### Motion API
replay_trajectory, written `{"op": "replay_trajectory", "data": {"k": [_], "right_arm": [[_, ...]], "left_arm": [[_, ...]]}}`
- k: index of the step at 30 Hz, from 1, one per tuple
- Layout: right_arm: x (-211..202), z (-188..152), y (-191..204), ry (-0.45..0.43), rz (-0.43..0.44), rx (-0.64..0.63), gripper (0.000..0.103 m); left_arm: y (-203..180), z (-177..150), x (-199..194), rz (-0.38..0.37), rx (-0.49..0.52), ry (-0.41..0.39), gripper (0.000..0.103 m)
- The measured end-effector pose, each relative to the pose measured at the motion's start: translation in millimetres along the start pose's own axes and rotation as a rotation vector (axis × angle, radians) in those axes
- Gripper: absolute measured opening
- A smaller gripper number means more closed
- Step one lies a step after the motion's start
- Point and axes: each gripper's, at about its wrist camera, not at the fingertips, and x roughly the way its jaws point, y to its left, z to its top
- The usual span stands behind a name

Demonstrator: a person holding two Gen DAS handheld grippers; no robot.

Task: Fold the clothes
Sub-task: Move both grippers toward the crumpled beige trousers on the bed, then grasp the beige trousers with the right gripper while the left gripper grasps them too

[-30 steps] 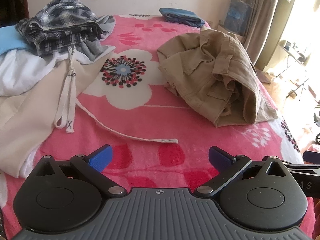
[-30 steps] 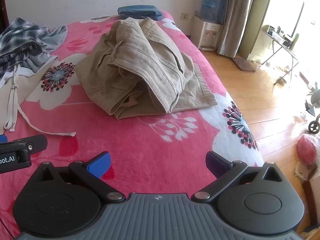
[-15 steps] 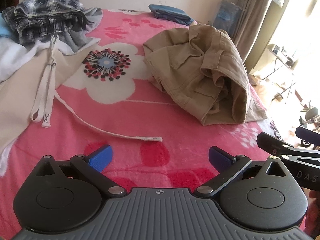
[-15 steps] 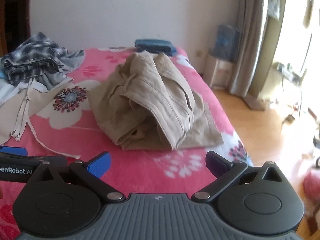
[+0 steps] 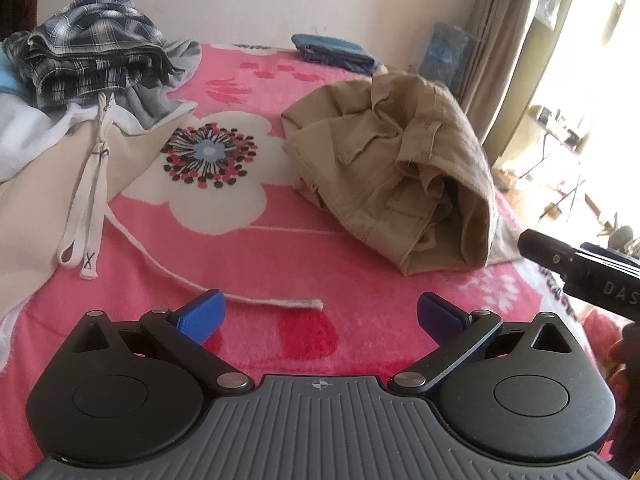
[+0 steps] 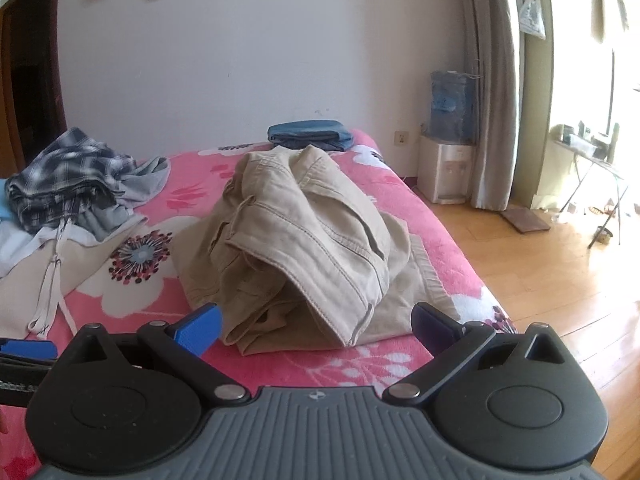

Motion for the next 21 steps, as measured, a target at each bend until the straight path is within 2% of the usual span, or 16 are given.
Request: {"op": "replay_trajectory", "data": {"k": [5, 11, 16, 21], "right_arm": [[3, 3, -9, -0.017, 0.007, 0.033, 0.103], [8, 2, -21, -0.033, 0.074, 0.092, 0.103], [16, 1, -19, -0.015, 0.068, 0.049, 0.103], [30, 0, -19, -0.018, 0.039, -0.013, 0.103]], "left_arm": [[-2, 0, 3, -0.025, 0.000, 0.002, 0.103], [2, -2, 10, -0.048, -0.030, 0.021, 0.103], [6, -4, 15, -0.068, -0.055, 0.037, 0.103], [0, -7, 22, -0.030, 0.018, 0.042, 0.103]]}}
